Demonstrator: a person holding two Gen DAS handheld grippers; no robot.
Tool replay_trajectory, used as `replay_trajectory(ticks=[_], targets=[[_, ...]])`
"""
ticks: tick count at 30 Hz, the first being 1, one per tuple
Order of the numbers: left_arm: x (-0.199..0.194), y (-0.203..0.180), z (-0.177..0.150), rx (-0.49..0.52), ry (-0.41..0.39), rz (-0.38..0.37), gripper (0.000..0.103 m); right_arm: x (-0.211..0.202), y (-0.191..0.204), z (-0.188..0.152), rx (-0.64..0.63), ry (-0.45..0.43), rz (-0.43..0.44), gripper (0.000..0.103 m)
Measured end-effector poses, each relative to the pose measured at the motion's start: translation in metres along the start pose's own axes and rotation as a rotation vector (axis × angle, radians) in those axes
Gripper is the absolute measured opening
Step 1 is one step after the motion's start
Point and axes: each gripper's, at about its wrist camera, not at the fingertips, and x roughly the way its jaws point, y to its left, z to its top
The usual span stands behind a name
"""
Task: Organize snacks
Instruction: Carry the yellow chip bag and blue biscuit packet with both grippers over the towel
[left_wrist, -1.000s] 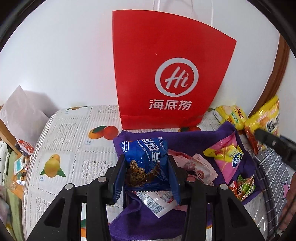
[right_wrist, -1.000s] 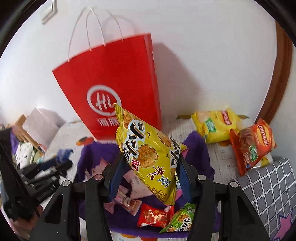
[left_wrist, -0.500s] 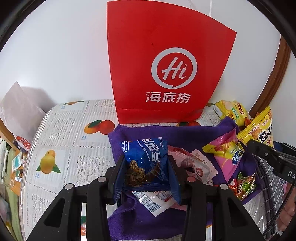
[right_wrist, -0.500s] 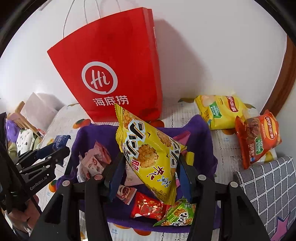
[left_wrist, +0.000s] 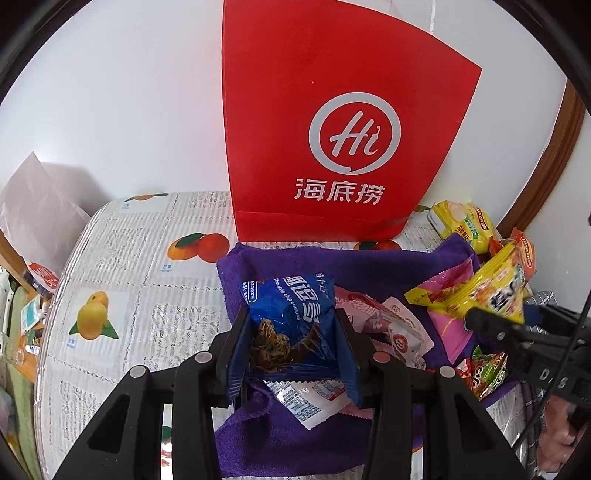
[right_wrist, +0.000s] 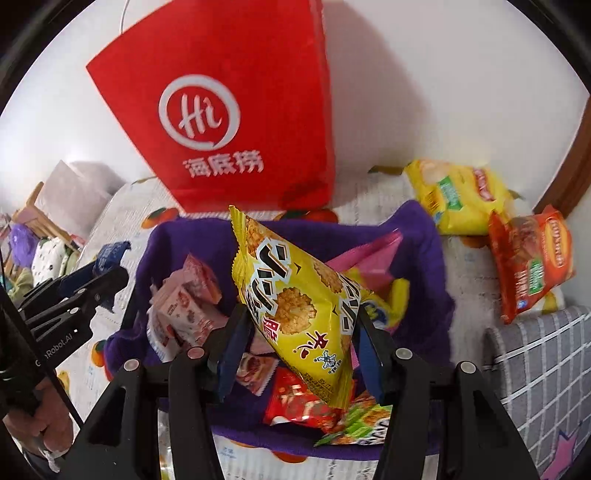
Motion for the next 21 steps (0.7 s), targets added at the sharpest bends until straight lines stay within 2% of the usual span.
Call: replay_trajectory(ticks=[6, 9, 13, 19, 21], targets=[[0.001, -0.002, -0.002, 0.018, 0.005, 0.0, 0.041, 0.016, 0.006, -0.005, -0.004, 0.056, 0.007, 0.055], [0.002, -0.002, -0.001, 0.016, 0.006, 0.002, 0.041, 0.024, 0.003, -0.005, 0.019, 0.086, 0.053, 0.055], [0.0, -0.002, -0.002, 0.017, 0.001, 0.0, 0.041, 0.028, 0.005, -0.006, 0.017, 0.09, 0.026, 0.055], [-0.001, -0.003, -0.002, 0.023, 0.002, -0.002, 0.041, 0.034, 0.013, -0.01, -0.013, 0.115, 0.035, 0.056], [-0.001, -0.002, -0.002, 0.025, 0.003, -0.002, 0.041, 0.037, 0.012, -0.01, -0.003, 0.13, 0.068, 0.056]])
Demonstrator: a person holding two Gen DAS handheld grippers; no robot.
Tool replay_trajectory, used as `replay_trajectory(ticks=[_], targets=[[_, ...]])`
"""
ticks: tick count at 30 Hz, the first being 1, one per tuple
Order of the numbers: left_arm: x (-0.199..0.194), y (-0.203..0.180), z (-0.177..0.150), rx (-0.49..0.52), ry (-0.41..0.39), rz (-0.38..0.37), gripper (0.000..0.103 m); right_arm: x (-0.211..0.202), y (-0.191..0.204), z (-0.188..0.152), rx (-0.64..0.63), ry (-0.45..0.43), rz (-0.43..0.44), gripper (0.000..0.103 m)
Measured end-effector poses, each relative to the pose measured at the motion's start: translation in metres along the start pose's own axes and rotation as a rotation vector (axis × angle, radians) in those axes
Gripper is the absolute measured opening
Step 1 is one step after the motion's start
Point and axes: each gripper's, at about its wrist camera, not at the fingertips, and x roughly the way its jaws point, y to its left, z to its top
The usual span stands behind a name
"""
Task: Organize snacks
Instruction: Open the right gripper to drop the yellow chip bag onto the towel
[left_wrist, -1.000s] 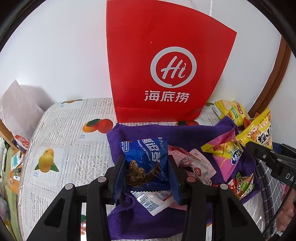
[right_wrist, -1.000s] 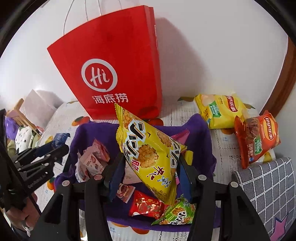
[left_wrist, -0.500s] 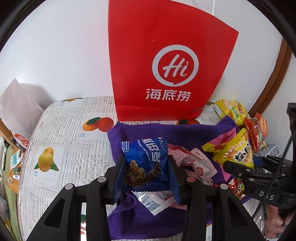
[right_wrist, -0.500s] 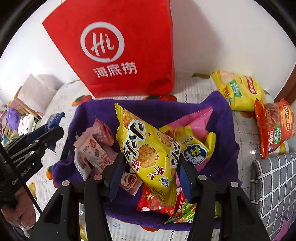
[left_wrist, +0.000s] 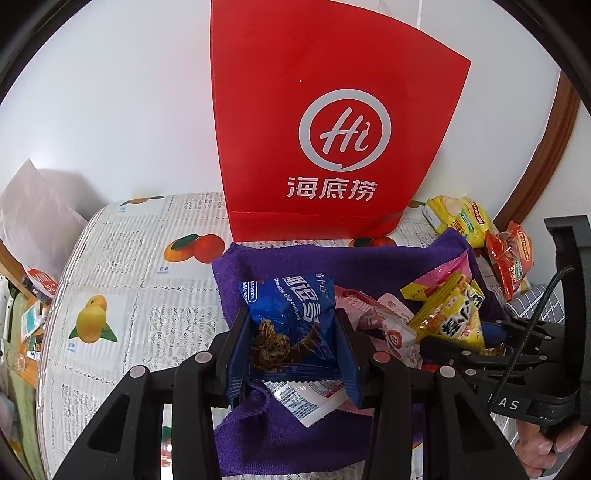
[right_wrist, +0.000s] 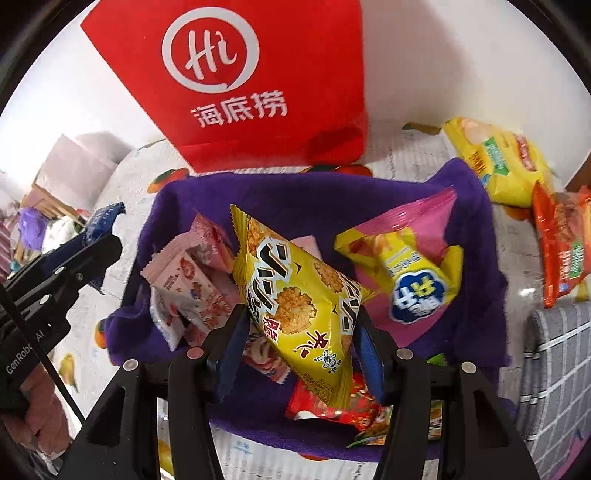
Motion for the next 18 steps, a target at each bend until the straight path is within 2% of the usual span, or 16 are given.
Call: replay_trajectory(ticks=[12, 15, 17, 18], targets=[[-0.001, 0.001, 0.001, -0.001, -0.001, 0.008, 0.041, 0.011, 0.0, 0.002, 0.021, 0.038, -0.03, 0.057], [-0.001, 0.001, 0.001, 0.0, -0.001, 0.008, 0.041, 0.01, -0.001, 0.003, 0.019, 0.036, -0.021, 0.065], [-0.001, 0.001, 0.001, 0.001, 0.0, 0.007, 0.041, 0.006, 0.0, 0.003, 0.015, 0.017, -0.005, 0.075], [-0.001, 0.001, 0.001, -0.001, 0.0, 0.008, 0.041, 0.003, 0.002, 0.003, 0.006, 0.011, -0.008, 0.075]])
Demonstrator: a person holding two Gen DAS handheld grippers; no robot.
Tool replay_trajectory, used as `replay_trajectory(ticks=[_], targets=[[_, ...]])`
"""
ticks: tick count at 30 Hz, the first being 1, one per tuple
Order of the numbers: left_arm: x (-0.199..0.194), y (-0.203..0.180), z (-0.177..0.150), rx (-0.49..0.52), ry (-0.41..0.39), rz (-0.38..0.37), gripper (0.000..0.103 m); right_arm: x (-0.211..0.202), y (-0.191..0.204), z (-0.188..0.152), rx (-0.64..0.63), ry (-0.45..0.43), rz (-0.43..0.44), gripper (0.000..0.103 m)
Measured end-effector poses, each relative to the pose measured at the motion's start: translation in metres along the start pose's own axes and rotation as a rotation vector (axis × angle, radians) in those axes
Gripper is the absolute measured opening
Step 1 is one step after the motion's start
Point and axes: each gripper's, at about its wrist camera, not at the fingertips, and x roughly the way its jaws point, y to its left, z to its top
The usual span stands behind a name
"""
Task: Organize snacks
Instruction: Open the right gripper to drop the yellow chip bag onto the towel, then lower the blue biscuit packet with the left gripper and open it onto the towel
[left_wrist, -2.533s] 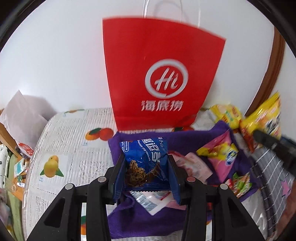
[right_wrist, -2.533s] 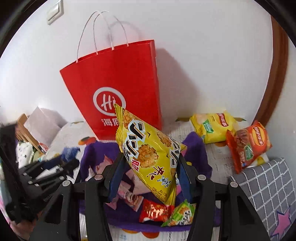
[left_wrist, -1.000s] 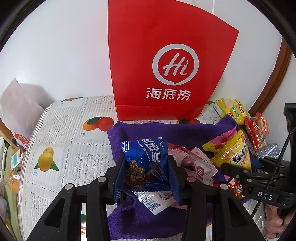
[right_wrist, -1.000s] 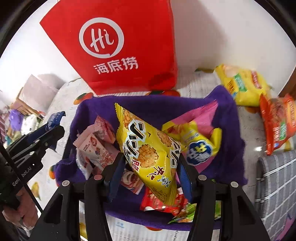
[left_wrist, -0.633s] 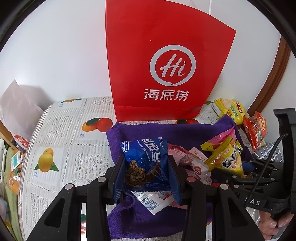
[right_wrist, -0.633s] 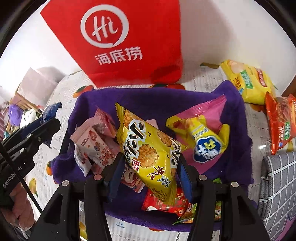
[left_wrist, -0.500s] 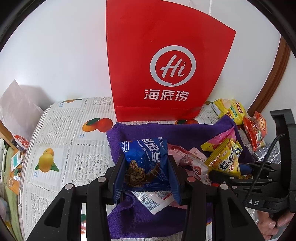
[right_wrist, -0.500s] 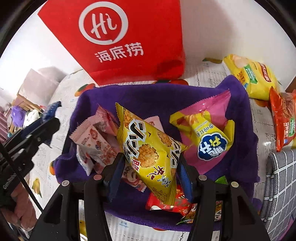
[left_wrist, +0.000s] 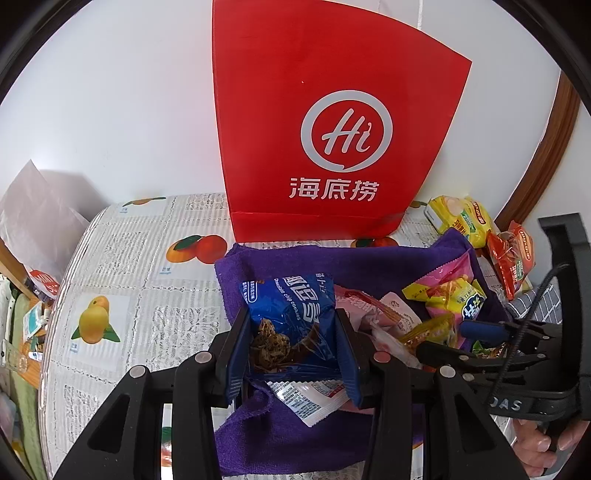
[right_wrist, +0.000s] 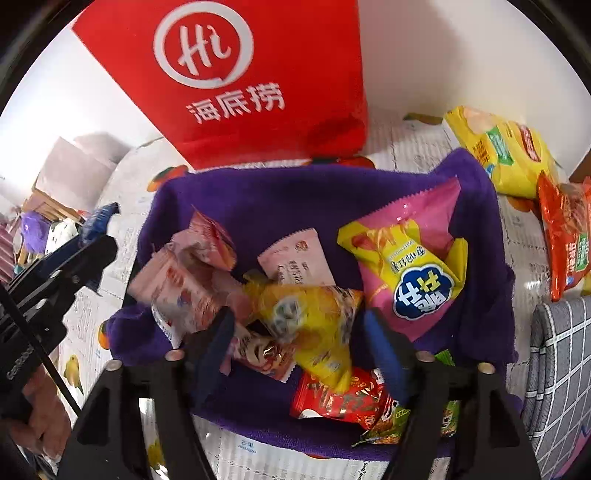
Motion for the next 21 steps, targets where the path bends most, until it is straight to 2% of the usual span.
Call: replay_trajectory(ticks=[7, 12, 21], targets=[[0.0, 0.004, 0.001, -0.028, 0.02, -0.049, 0.041, -0.026, 0.004, -0.002, -0.016, -0.072, 0.025, 0.075], [0.002, -0.004, -0.002, -0.011, 0.043, -0.068, 0.041, -0.049, 0.002, -0.002, 0.008, -0.142, 0.011, 0.075], [0.01, -0.014, -0.007, 0.01, 0.085, -0.06, 0.041, -0.079, -0.004, -0.003, 0.038, -0.25, -0.016, 0.075]])
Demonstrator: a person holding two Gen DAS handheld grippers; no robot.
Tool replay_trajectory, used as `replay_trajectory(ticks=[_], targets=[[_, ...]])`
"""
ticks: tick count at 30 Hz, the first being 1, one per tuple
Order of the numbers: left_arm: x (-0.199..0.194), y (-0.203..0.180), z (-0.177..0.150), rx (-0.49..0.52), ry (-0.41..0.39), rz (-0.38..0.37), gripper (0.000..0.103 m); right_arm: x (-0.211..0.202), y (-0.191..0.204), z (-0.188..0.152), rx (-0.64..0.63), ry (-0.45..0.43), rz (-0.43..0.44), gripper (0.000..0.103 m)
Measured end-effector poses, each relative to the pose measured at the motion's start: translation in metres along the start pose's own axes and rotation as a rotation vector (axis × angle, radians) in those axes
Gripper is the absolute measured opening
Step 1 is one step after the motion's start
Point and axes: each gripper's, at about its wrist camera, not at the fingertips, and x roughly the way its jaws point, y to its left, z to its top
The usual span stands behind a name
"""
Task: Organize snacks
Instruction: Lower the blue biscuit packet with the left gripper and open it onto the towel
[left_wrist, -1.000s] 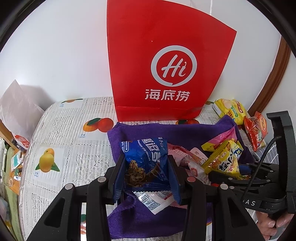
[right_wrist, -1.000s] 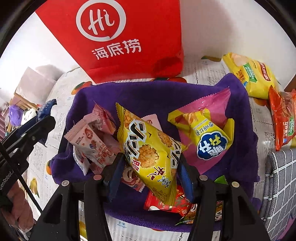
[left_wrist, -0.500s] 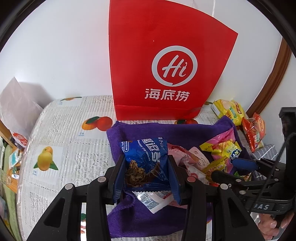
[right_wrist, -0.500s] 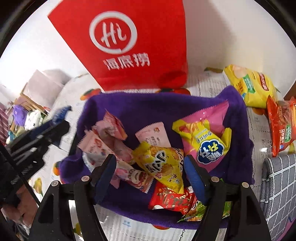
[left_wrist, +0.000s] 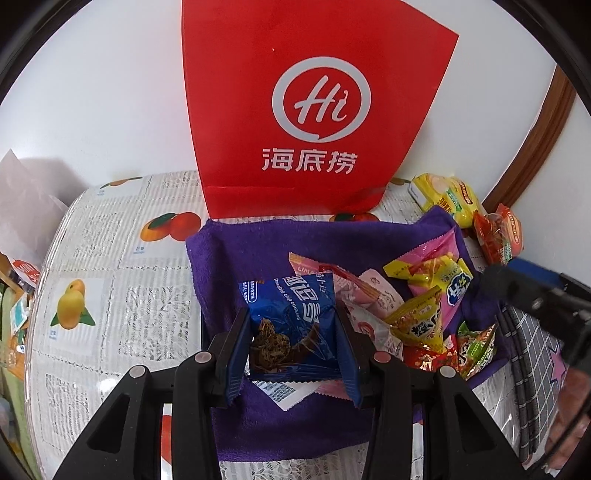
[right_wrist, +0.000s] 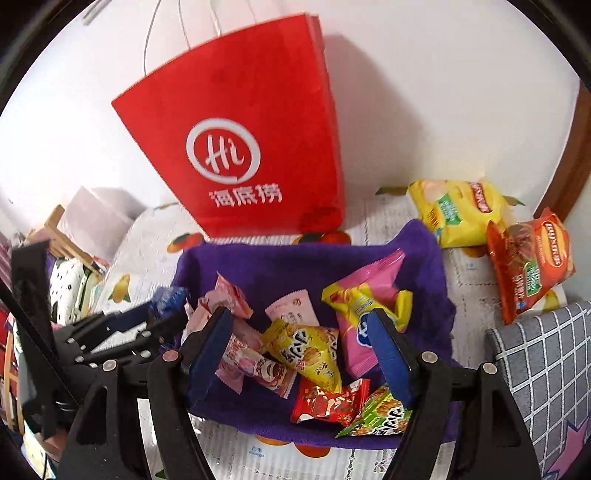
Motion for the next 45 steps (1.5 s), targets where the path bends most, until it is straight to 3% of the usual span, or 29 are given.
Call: replay_trajectory(ticks=[15, 32, 34, 36, 45], targets=[[0.003, -0.001, 0.0, 0.0, 0.017, -0.006, 0.043, -0.008, 0.009, 0.0, -0.026, -0.033, -0.004, 0.075], [0.004, -0.001, 0.001, -0.006, 0.031, -0.038, 0.043, -0.002, 0.015, 0.0, -0.05, -0.012, -0.017, 0.075], [0.002, -0.002, 0.001, -0.004, 0.026, -0.044, 0.045, -0.002, 0.016, 0.0, -0.05, -0.011, -0.018, 0.075], [0.0, -0.003, 0.002, -0.001, 0.018, -0.047, 0.053, -0.002, 0.016, 0.0, -0.052, -0.01, -0.018, 0.075], [-0.011, -0.003, 0.004, 0.002, -0.024, -0.041, 0.054, -0.005, 0.021, -0.001, -0.066, -0.021, -0.028, 0.075]])
